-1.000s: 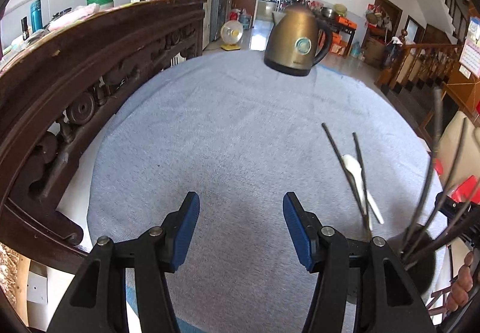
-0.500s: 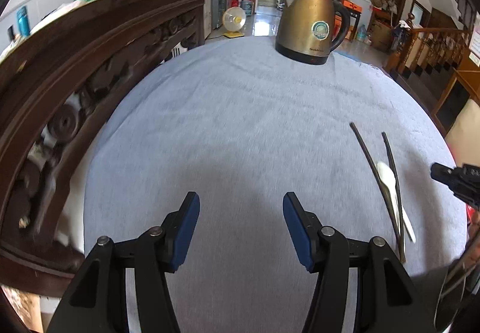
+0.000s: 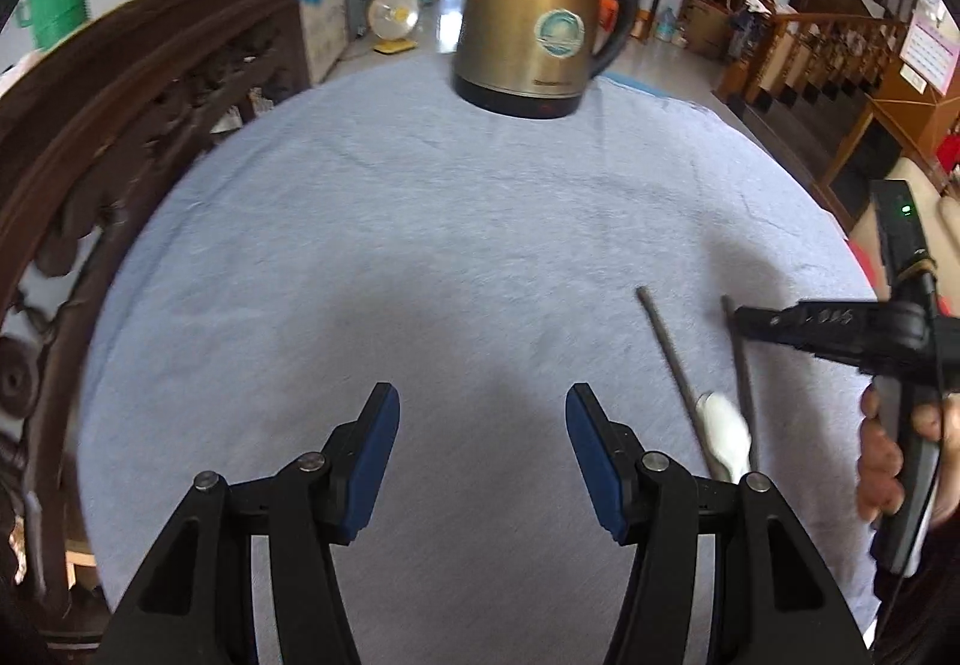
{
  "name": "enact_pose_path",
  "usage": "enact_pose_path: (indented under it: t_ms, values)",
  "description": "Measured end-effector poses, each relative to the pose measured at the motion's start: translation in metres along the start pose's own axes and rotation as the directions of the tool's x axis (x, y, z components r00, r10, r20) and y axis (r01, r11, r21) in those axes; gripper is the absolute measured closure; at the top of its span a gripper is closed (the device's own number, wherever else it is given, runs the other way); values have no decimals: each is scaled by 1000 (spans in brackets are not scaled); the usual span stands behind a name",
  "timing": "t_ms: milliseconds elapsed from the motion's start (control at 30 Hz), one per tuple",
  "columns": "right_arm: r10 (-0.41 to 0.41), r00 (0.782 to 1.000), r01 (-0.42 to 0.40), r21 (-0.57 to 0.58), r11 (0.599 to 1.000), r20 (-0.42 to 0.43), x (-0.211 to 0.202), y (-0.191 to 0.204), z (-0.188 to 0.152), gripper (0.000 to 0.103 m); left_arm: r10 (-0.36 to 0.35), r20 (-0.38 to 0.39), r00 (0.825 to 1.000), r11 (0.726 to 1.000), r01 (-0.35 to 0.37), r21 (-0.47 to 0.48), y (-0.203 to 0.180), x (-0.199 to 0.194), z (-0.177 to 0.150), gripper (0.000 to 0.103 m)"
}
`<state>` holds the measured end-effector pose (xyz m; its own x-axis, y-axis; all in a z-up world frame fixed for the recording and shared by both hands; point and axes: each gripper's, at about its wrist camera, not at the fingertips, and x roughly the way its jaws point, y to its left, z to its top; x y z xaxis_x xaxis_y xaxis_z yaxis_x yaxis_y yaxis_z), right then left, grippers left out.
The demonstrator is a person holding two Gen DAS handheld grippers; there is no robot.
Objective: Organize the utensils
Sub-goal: 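Move both grippers back down toward the last chopsticks and white spoon, then close the right gripper on a dark chopstick while the left gripper grasps another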
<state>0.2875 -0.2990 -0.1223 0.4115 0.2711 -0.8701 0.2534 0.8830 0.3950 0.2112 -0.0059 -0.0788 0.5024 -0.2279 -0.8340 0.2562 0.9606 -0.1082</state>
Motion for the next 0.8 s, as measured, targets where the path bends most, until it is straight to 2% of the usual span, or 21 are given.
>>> enact_pose_path:
  t_ms: [100,200,333,533,567,633,733,800]
  values:
    - [-56,998,55,-52,997,-13,8,10,7,88,-28,-24,999,1000,28,9,-11,13,15,44]
    - [-115,993,112,-113,987,-15,11,22,8,88,-85,-55,995,996,86,22,-26,28,31,44]
    - [-174,985,171,-202,964,0,17,38,8,91,-170,-140,975,984,175,22,-51,60,48,44]
    - [-181,983,185,-238,954,39,10,28,-3,95,-163,-216,963,986,167,2,-72,101,52,45]
    - [-175,984,181,-237,955,44,6,24,-8,96,-151,-188,971,987,157,19,-75,99,52,46]
    - [-159,986,167,-226,960,53,-1,16,-13,96,-149,-174,973,986,159,45,-81,101,51,58]
    - [-127,989,140,-205,969,74,-15,2,-22,96,-122,-159,980,987,137,84,-86,101,46,92]
    - [-103,990,119,-188,975,93,-25,-4,-28,96,-123,-154,980,987,137,88,-84,99,42,94]
